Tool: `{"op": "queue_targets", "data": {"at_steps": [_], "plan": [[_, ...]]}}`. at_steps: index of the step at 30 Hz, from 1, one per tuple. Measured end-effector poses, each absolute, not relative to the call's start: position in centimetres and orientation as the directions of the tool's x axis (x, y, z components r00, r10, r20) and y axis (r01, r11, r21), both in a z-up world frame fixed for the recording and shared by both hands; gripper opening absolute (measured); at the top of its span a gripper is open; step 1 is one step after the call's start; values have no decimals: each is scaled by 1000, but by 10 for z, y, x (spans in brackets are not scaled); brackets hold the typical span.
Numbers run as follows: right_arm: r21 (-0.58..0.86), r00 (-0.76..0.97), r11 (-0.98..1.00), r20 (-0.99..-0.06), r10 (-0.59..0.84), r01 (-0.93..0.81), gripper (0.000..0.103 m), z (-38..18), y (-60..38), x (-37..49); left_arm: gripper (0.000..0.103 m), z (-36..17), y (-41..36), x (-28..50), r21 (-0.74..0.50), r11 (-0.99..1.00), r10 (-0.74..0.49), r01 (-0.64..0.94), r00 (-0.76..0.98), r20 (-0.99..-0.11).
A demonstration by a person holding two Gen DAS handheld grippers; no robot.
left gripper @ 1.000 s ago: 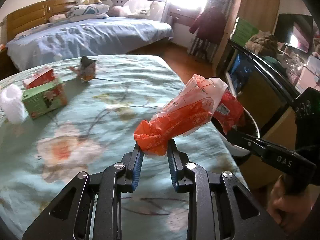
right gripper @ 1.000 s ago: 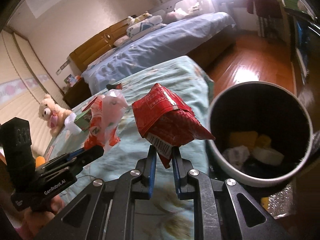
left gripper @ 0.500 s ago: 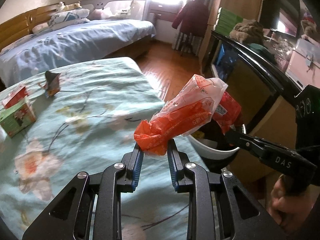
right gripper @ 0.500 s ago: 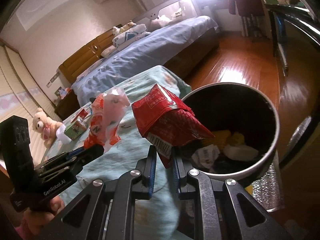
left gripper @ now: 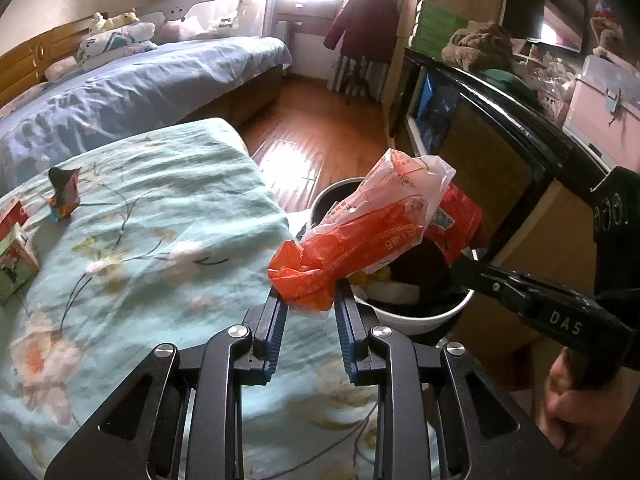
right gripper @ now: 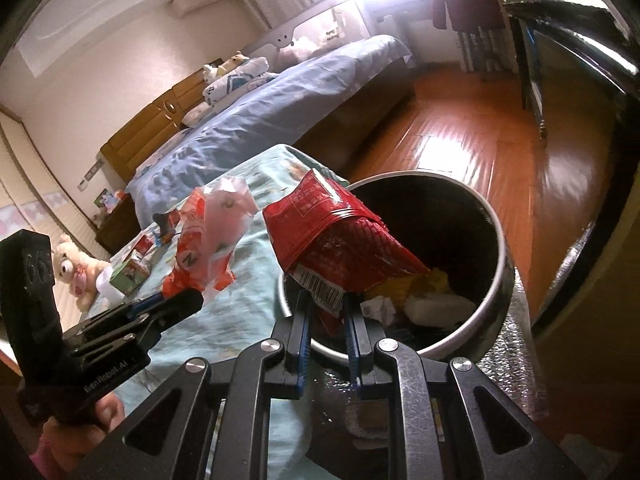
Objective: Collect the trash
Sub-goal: 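Carry the orange bag and red snack bag over the bin with both tools, then open both tools to drop the two bags into the bin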
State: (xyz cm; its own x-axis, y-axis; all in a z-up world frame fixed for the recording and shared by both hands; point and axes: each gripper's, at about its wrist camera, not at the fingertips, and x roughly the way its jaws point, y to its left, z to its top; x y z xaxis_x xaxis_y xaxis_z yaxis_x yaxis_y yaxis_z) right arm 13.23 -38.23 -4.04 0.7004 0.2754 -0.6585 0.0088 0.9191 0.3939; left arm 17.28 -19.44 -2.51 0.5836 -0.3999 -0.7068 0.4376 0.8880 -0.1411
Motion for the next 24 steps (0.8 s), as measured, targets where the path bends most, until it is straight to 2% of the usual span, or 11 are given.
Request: {"op": "queue_targets", "data": {"at_steps": [24], "plan": [[389,674,917,-700,234,85,16,-55,-415,151,24,-32,-235,194,-123,873,-394,473,532,-749]]}}
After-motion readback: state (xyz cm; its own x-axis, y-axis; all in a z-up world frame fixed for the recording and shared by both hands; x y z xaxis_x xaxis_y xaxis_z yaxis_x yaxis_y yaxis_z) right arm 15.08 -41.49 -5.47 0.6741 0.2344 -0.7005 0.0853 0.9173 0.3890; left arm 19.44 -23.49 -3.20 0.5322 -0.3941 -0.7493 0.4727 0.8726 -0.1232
